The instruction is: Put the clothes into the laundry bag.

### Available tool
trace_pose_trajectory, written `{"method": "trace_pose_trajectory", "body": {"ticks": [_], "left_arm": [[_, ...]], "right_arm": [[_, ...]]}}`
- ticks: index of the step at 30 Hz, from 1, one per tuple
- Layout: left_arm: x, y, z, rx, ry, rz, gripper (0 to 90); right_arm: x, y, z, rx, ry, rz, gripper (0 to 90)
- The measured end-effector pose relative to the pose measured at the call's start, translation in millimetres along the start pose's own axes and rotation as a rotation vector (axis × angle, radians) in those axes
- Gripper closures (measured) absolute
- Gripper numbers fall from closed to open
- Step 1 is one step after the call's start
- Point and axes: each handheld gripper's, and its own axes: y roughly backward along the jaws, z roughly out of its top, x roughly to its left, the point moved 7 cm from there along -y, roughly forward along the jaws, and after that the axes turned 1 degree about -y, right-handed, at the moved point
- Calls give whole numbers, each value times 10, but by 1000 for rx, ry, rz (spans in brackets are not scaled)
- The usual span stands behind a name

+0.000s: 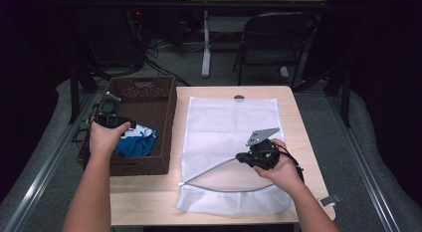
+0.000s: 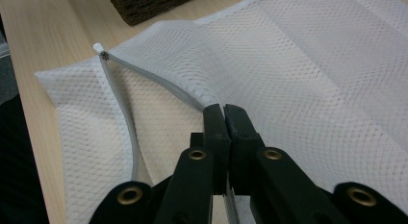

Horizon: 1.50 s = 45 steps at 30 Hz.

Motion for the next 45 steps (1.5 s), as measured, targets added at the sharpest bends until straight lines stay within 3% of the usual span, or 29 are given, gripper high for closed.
{"method": "trace_pose_trajectory", "body": {"ticks": [18,25,30,37,45], "left_arm": [[19,-335,-60,90,26,10,271],[28,-372,-76,98,39,4,259],[4,-432,-115,133,43,-7,226],[-50,-530,-149,181,30,-16,194],[-101,-611,-165,202,22,3,188]], "right_arm": [[0,4,-1,-4,-2,4,884],[-1,2,-2,-5,-2,6,884],[2,-4,-6,-2,-5,6,884],[4,-6,-7,-3,-4,7,883],[5,-3,-6,-3,-5,7,883]]}}
